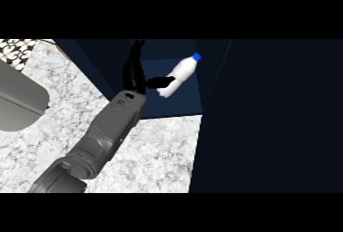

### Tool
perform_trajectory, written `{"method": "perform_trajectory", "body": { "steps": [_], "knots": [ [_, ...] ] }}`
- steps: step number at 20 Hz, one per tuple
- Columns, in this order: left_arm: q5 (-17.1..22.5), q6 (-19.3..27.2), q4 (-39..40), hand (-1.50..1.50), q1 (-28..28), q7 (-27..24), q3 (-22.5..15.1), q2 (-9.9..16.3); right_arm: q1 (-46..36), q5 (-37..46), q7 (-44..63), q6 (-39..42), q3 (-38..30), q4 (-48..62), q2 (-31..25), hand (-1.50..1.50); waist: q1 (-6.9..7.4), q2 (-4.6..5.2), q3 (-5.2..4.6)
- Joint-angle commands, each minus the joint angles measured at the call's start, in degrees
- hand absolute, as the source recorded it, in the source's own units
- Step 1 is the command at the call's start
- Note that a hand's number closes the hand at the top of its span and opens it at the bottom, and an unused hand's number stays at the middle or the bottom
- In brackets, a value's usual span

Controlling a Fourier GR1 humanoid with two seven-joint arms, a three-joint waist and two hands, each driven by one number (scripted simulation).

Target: Pick up the bottled water, place it into the cabinet and close the cabinet

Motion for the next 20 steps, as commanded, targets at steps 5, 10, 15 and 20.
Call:
{"method": "perform_trajectory", "body": {
  "steps": [5,10,15,20],
  "knots": [
    [1.3,-7.5,-2.7,-1.5,2.9,-5.8,2.0,1.2,2.0,0.1,-1.8,0.6,0.9,-1.6,-0.7,-1.5,0.48,0.1,0.06],
    [5.6,-15.7,-9.0,1.5,2.2,-11.6,6.1,1.0,3.6,1.8,0.1,-0.2,2.8,-3.8,-1.7,-1.5,0.85,-0.5,-0.01],
    [8.4,-25.0,-12.3,1.5,4.0,-14.7,5.1,0.1,0.6,3.0,3.5,-1.1,1.8,-4.5,-0.6,-1.5,2.4,-1.12,0.01],
    [11.2,-34.2,-14.4,1.5,7.2,-15.7,4.8,0.4,2.3,4.2,5.0,-2.8,2.3,-7.7,-1.6,-1.5,3.26,-1.42,0.02]
  ]
}}
